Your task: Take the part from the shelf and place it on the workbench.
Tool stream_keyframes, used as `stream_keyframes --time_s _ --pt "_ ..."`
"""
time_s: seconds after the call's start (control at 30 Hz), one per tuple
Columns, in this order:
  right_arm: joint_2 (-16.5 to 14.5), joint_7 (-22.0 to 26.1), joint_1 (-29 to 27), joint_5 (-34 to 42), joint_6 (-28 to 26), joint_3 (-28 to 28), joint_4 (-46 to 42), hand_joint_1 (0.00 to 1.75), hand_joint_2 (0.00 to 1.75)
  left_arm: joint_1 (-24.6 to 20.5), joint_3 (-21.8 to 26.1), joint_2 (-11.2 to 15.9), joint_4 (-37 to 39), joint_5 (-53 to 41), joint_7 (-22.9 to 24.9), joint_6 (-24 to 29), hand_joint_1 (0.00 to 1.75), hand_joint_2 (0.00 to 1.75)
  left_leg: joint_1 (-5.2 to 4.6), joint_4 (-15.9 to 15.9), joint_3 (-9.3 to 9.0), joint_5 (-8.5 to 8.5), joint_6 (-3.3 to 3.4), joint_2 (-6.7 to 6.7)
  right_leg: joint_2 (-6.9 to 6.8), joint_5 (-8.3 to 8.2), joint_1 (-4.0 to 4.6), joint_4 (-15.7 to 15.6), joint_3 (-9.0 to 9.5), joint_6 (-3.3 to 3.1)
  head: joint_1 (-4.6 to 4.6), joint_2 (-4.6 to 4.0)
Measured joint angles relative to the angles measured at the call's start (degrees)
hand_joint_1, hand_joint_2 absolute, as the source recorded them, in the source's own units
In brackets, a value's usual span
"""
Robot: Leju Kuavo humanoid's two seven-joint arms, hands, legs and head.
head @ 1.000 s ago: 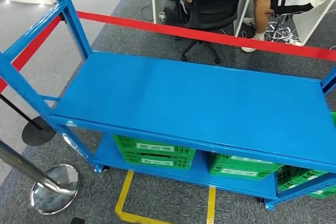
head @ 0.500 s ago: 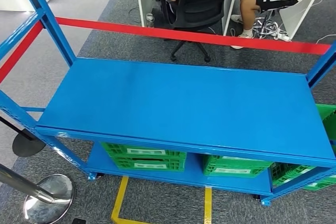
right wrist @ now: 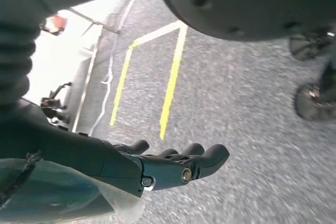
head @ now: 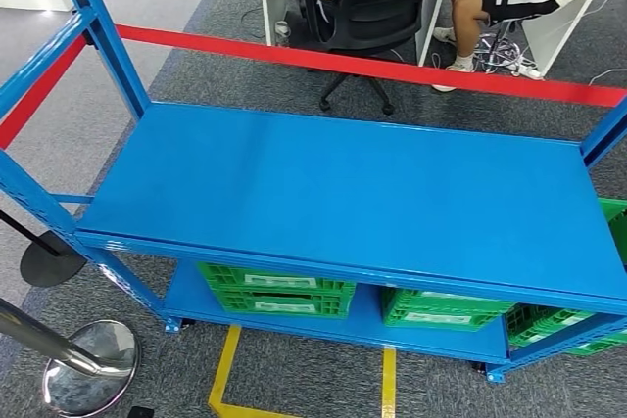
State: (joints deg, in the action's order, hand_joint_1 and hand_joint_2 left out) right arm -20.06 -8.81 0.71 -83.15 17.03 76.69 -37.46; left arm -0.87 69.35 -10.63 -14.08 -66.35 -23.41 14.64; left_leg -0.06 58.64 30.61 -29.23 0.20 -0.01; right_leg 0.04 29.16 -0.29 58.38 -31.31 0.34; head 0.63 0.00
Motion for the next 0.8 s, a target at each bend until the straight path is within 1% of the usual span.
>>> stream_keyframes --time_s 0.23,0.37,0.5,0.8 --pt "1.51 0.0 -0.71 8.14 -1.69 -6.24 0.46 0.0 1.75 0.87 -5.96 1.25 -0.02 6.58 2.34 -1.43 0.0 1.75 0.05 0.0 -0.01 0.02 0.01 0.0 -0.01 0.01 0.05 0.01 0.0 0.03 0.02 0.0" --pt "2.5 0.0 -1.17 13.06 -2.69 -10.48 0.92 0.0 1.75 1.33 -9.77 1.9 -0.02 10.45 3.68 -2.26 0.0 0.0 0.12 -0.01 -0.02 0.03 0.0 0.0 0.0 0.01 0.13 0.02 0.0 0.02 0.02 0.0" --pt "3.51 0.0 -1.7 17.91 -3.66 -14.79 1.41 0.0 0.0 1.87 -13.63 2.56 -0.04 14.35 5.02 -3.1 0.0 0.0 0.16 -0.01 -0.06 0.04 -0.01 0.0 -0.01 0.02 0.16 0.03 0.0 0.01 0.02 0.0" --pt "5.88 -0.08 -2.96 28.33 -5.8 -24.34 2.78 0.0 0.0 3.06 -22.34 3.94 -0.64 22.71 7.93 -4.89 0.0 0.0 0.16 -0.01 -0.05 0.04 -0.01 0.0 0.0 0.02 0.16 0.03 -0.01 0.01 0.01 0.0"
